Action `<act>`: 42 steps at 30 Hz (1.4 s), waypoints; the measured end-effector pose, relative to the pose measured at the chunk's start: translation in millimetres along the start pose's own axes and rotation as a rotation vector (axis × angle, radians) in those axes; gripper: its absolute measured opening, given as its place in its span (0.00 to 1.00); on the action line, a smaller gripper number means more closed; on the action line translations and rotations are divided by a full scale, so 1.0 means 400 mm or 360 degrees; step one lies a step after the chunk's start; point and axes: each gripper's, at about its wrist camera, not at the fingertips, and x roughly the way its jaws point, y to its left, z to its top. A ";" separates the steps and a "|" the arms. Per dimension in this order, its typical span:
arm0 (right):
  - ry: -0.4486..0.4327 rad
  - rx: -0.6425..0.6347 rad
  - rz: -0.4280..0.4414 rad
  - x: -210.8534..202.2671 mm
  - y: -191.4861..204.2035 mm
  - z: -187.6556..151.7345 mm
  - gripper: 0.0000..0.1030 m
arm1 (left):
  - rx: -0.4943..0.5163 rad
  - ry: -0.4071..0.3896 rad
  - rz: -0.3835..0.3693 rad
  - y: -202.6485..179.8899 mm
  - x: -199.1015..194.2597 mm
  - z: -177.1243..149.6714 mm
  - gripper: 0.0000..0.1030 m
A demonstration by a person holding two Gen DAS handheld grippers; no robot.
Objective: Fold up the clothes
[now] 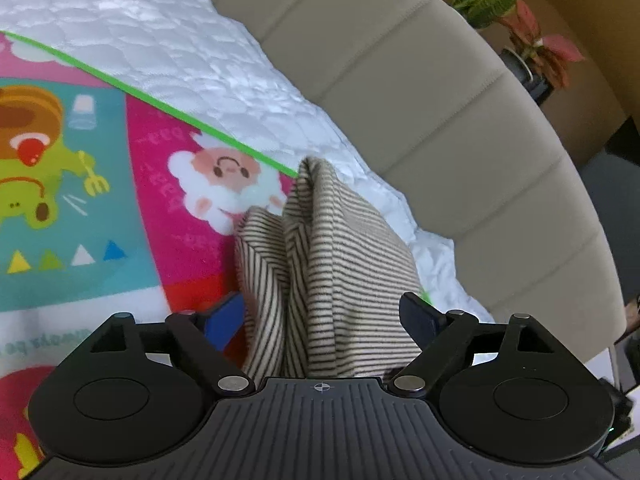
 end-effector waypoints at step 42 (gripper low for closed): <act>-0.0204 -0.0352 -0.0387 0.075 0.323 0.034 0.81 | -0.0377 -0.0188 0.0565 0.148 -0.142 0.073 0.92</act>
